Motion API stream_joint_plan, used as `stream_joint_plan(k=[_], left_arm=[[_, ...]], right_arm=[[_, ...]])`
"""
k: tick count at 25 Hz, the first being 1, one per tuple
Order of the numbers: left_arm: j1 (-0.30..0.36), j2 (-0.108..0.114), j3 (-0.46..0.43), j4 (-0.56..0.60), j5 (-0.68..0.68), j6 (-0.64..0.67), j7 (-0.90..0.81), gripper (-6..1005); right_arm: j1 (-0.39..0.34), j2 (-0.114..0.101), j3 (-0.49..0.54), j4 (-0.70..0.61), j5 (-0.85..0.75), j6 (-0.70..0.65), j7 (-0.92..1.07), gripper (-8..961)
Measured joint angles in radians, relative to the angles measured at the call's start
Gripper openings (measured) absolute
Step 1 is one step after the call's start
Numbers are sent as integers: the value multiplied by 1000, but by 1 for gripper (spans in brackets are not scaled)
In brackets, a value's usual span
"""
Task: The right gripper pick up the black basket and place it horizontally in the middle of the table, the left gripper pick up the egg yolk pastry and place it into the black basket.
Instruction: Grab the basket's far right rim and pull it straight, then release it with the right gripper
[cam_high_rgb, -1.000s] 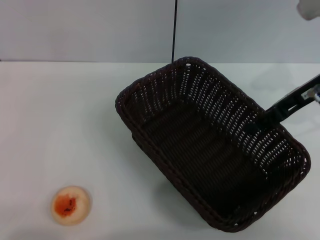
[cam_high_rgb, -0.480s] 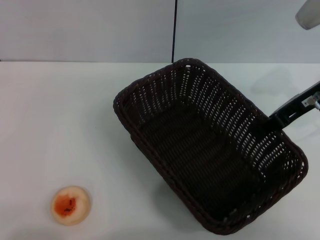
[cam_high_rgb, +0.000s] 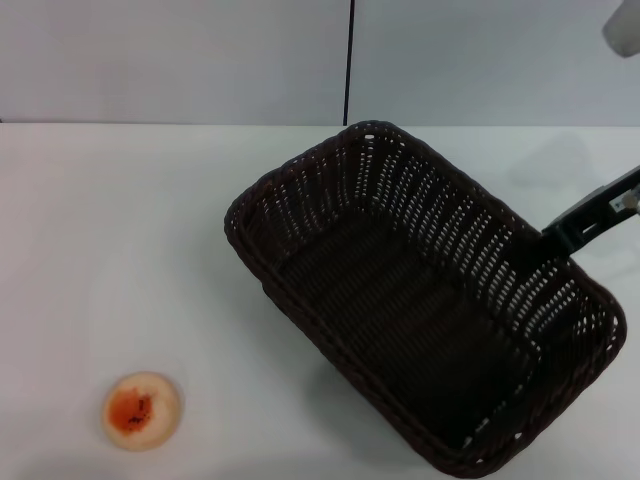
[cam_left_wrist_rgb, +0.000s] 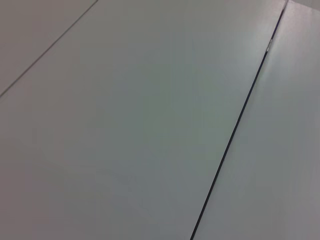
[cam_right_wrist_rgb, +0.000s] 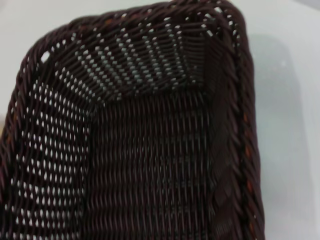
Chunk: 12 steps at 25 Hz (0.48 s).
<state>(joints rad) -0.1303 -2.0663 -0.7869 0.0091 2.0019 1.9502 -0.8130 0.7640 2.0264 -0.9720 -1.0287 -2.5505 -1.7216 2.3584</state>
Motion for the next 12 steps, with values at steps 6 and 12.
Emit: stream_joint_plan(k=[6, 12], left_arm=[[0, 0, 0, 0, 0, -1, 0, 796], [-3, 0, 0, 0, 0, -1, -1, 796]], right_arm=[[-15, -15, 62, -28, 99, -24, -12, 195], [-32, -73, 113, -19, 291, -80, -16, 193]])
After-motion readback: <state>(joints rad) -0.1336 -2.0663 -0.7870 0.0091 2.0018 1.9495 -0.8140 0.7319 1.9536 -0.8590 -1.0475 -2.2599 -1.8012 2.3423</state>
